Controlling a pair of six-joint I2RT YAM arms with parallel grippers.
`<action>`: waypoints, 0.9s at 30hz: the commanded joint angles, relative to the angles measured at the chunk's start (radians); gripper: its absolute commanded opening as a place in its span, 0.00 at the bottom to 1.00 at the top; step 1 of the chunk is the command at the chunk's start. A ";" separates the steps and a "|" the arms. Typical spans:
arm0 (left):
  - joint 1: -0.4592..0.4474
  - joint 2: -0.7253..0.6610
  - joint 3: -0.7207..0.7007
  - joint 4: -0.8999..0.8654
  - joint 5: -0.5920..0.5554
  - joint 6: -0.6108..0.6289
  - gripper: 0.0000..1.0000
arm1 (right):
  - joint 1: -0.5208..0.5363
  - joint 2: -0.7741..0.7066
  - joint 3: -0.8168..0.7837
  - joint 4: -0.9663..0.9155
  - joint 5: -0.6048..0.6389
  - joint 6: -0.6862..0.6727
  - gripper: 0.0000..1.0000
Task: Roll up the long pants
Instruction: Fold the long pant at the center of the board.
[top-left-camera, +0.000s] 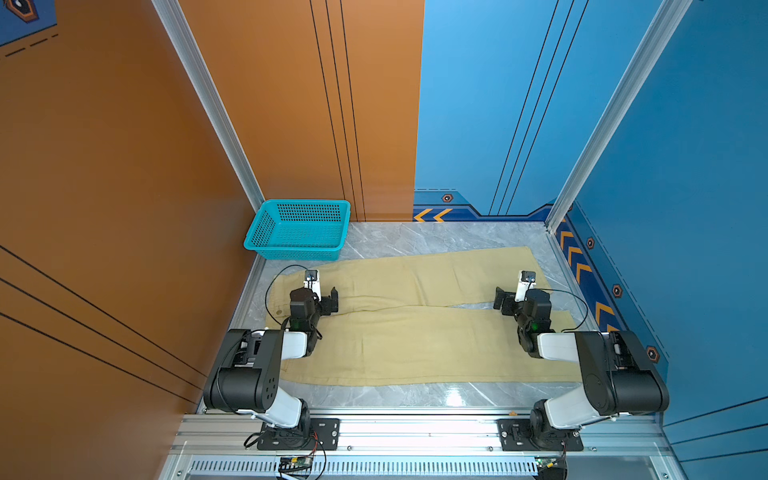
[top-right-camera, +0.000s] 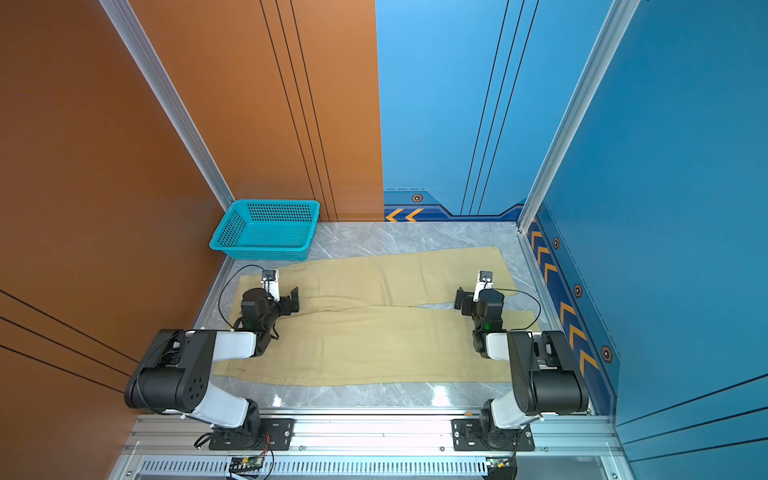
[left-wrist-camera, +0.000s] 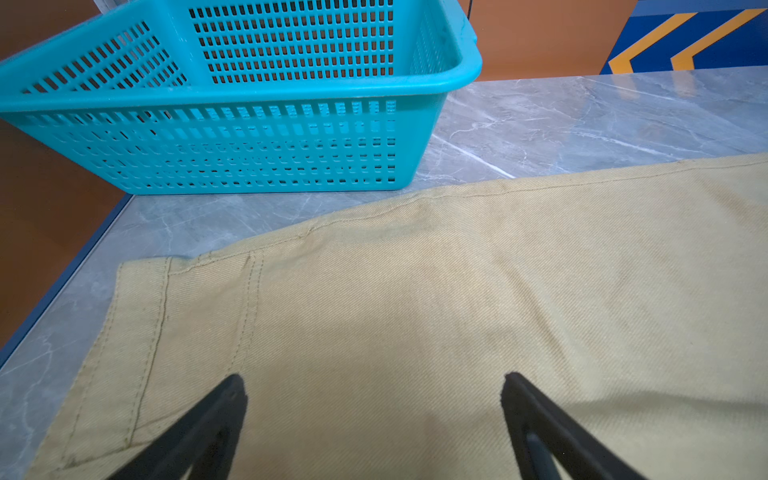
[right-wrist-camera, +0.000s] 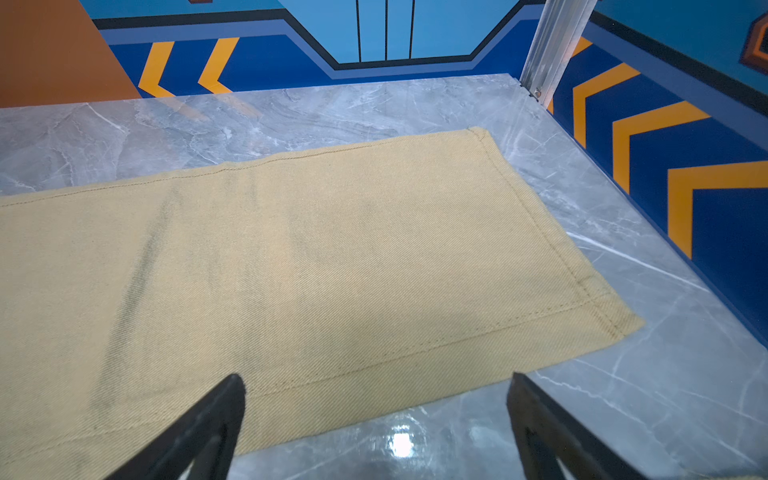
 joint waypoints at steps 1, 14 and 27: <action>-0.002 0.002 0.016 -0.010 0.008 0.005 0.98 | -0.002 -0.005 0.019 0.006 0.021 -0.006 1.00; 0.000 0.005 0.018 -0.012 0.011 0.002 0.98 | 0.024 -0.027 0.023 -0.016 0.150 0.012 1.00; -0.012 -0.319 0.306 -0.854 -0.497 -0.425 0.98 | 0.061 -0.274 0.393 -0.951 0.386 0.265 1.00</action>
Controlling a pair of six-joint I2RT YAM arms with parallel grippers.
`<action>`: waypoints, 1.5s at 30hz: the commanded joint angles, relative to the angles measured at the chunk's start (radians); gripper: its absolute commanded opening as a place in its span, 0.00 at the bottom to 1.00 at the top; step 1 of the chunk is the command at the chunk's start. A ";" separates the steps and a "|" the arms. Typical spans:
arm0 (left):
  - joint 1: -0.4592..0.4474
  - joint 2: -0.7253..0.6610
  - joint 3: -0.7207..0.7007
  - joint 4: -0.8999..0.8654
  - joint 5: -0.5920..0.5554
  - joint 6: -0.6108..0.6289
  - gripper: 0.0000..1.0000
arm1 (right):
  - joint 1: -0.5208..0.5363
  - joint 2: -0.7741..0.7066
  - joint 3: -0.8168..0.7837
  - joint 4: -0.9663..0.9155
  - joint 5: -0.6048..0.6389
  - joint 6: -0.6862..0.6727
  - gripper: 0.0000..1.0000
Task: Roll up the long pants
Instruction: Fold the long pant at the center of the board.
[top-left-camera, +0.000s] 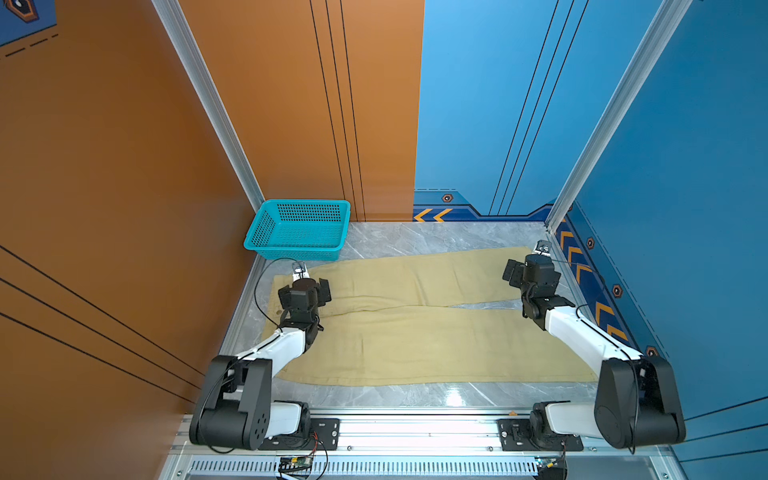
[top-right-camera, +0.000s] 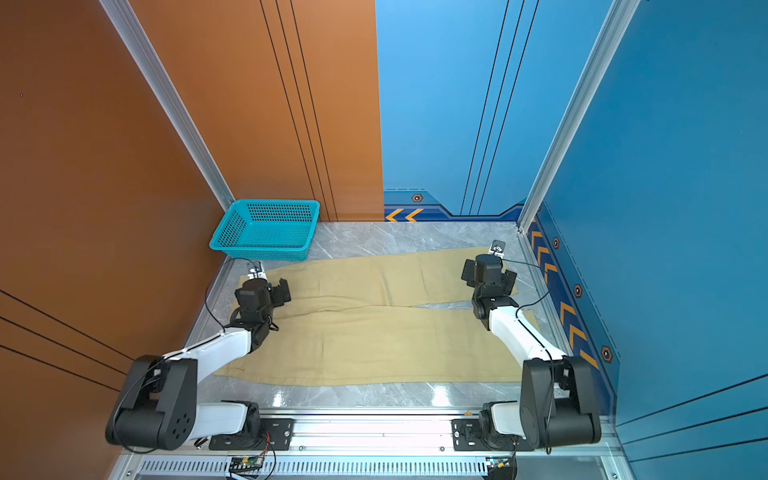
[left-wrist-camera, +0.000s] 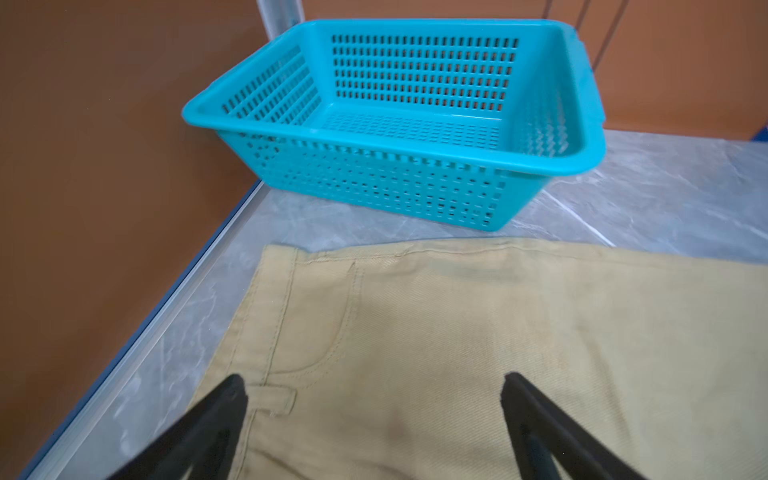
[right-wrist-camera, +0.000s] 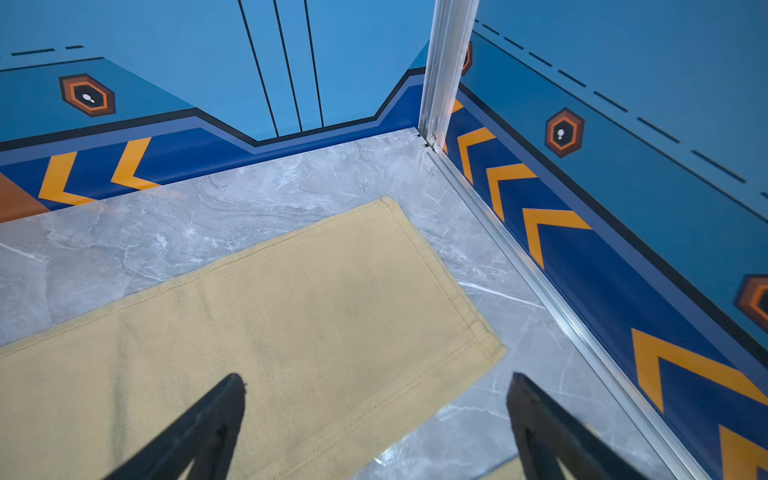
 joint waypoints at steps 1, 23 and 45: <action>0.031 -0.096 0.163 -0.492 -0.124 -0.275 0.98 | -0.007 -0.085 0.006 -0.297 0.061 0.118 1.00; 0.562 -0.309 0.045 -1.251 0.153 -0.795 0.80 | -0.053 -0.267 -0.021 -0.797 -0.225 0.378 1.00; 0.627 -0.115 -0.016 -1.048 0.208 -0.690 0.64 | -0.032 -0.267 -0.100 -0.744 -0.245 0.397 1.00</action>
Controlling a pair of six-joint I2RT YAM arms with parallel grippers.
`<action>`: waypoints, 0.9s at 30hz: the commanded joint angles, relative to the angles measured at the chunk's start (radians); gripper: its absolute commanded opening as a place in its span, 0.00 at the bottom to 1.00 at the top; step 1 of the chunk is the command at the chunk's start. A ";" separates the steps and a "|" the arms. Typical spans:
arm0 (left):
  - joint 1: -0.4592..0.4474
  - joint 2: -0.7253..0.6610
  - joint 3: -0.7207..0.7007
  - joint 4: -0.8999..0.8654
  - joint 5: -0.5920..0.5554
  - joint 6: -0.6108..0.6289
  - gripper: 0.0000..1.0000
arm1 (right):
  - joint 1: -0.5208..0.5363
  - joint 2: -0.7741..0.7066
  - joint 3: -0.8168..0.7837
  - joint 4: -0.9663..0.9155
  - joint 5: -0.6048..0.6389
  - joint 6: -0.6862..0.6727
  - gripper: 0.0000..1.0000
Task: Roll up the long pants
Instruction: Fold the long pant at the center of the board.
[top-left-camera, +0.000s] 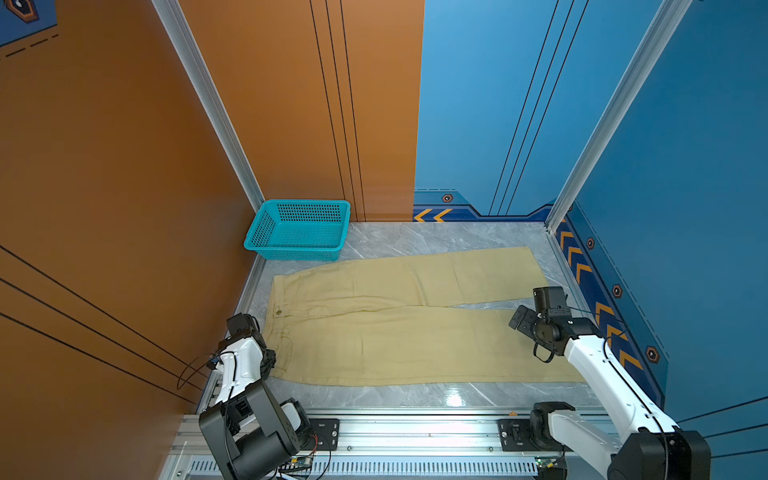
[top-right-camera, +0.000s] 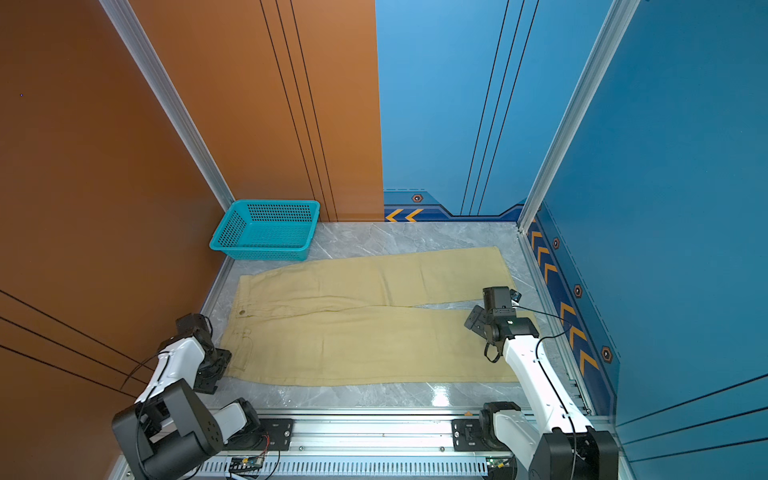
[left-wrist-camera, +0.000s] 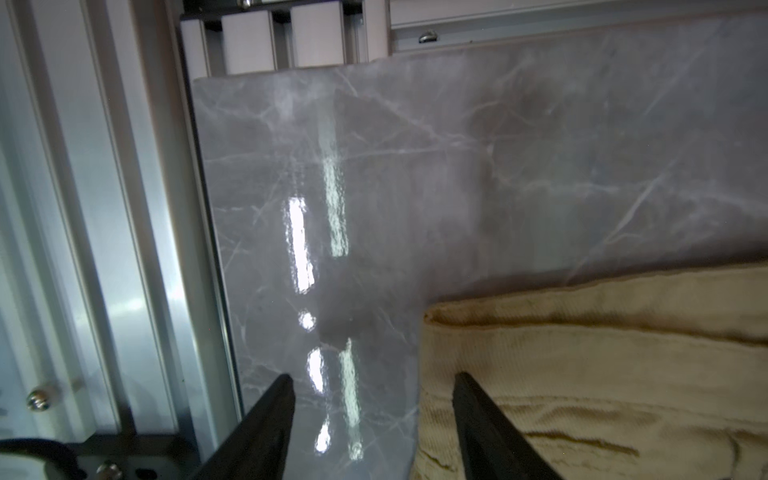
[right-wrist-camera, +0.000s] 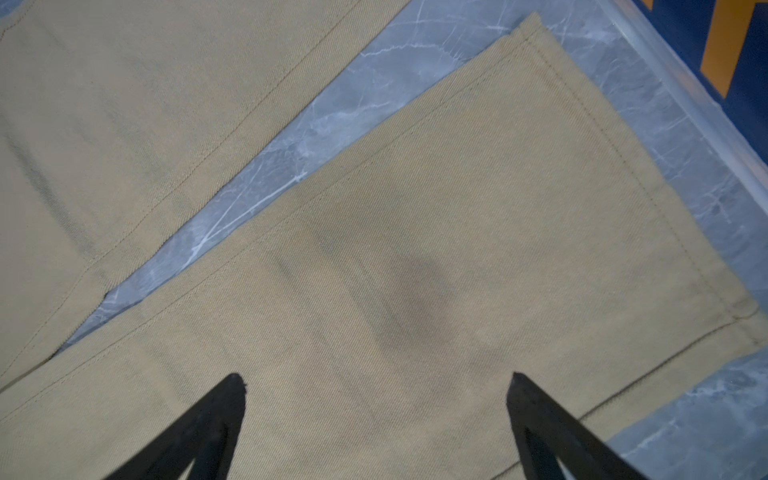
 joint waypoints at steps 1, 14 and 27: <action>-0.025 0.020 -0.005 0.036 0.016 0.014 0.64 | 0.009 0.004 -0.017 0.018 -0.015 0.023 1.00; -0.050 0.093 -0.016 0.053 -0.023 -0.009 0.27 | 0.012 0.007 -0.024 0.026 -0.009 0.019 1.00; -0.092 0.116 -0.025 0.051 -0.052 -0.006 0.27 | -0.003 0.038 -0.016 0.032 -0.027 0.025 1.00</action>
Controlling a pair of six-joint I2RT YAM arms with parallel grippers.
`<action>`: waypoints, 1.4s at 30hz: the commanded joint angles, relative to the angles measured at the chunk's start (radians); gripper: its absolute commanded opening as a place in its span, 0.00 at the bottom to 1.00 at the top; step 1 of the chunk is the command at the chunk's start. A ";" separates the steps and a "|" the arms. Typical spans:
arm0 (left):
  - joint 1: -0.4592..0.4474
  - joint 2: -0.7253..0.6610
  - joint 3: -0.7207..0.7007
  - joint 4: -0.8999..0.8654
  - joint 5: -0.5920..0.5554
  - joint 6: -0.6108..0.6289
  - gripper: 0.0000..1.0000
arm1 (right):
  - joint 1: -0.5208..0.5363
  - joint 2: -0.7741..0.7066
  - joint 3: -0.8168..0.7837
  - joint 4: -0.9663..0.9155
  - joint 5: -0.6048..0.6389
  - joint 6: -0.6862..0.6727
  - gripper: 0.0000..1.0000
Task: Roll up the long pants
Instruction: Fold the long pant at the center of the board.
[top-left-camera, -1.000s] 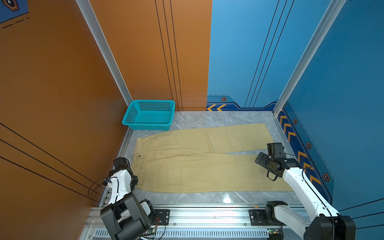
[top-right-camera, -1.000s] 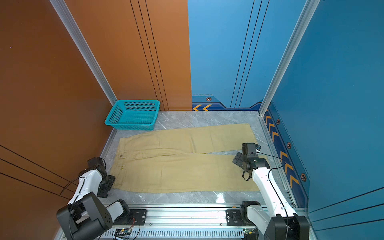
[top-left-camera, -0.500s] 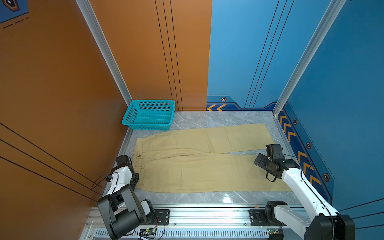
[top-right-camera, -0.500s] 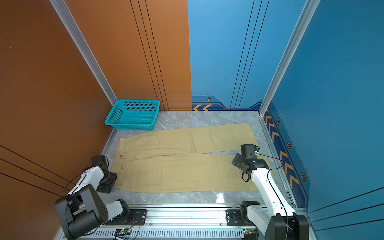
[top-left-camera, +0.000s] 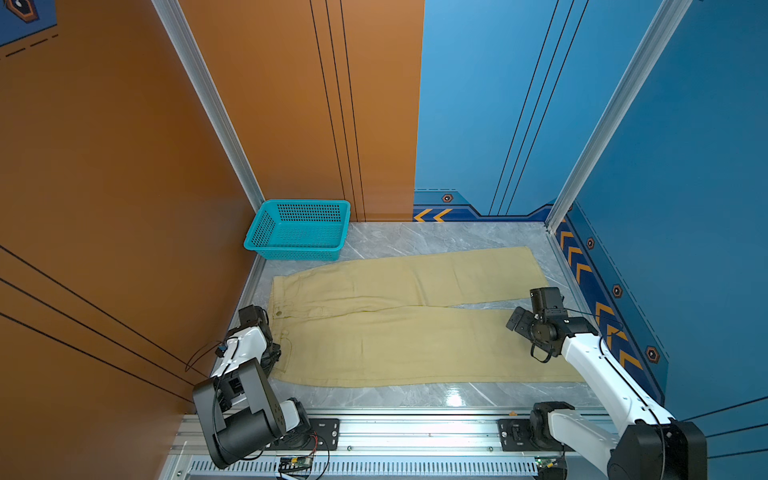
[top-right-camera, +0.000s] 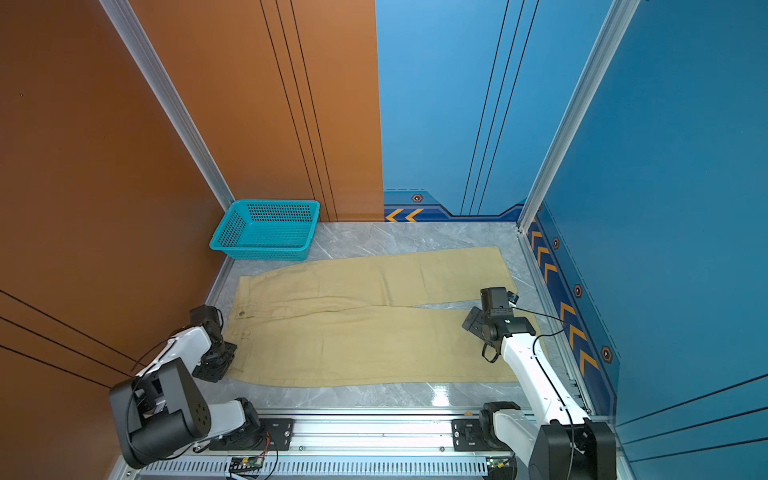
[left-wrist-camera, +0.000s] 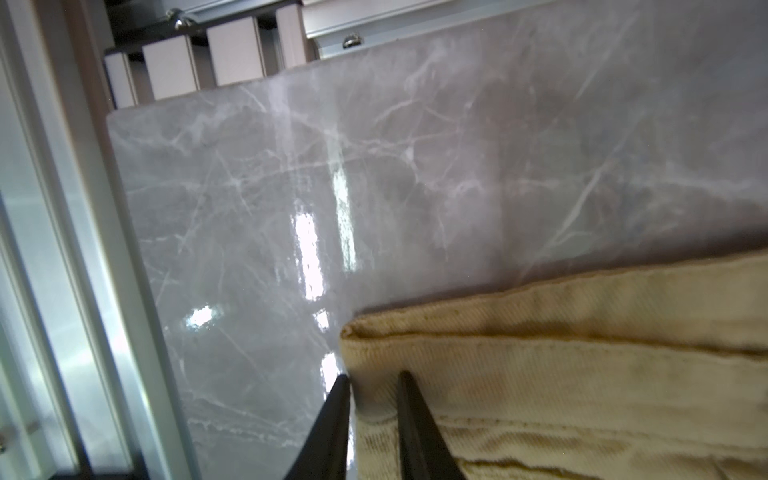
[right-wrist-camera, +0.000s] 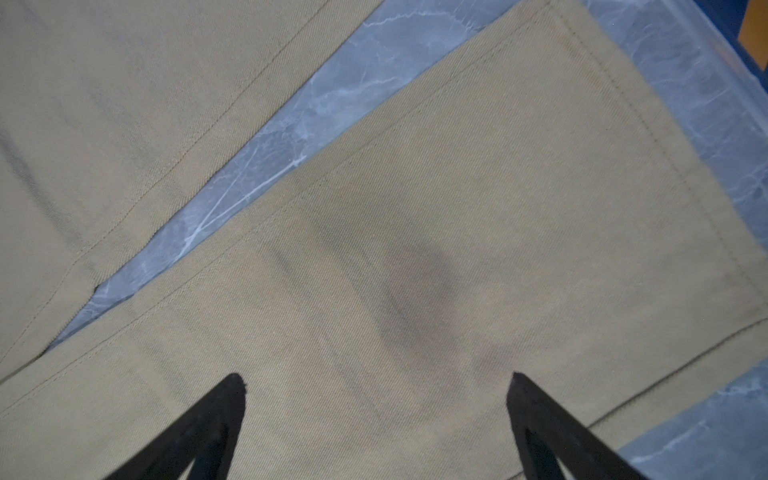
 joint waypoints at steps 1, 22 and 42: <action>-0.003 -0.009 -0.045 -0.022 -0.001 0.005 0.21 | -0.011 0.011 -0.003 0.014 -0.013 0.003 1.00; 0.062 -0.186 0.155 -0.092 0.325 -0.027 0.00 | -0.401 0.076 -0.072 -0.014 -0.093 0.078 0.99; 0.072 -0.082 0.273 -0.092 0.300 -0.044 0.00 | -0.799 0.176 -0.101 -0.021 -0.023 0.007 0.96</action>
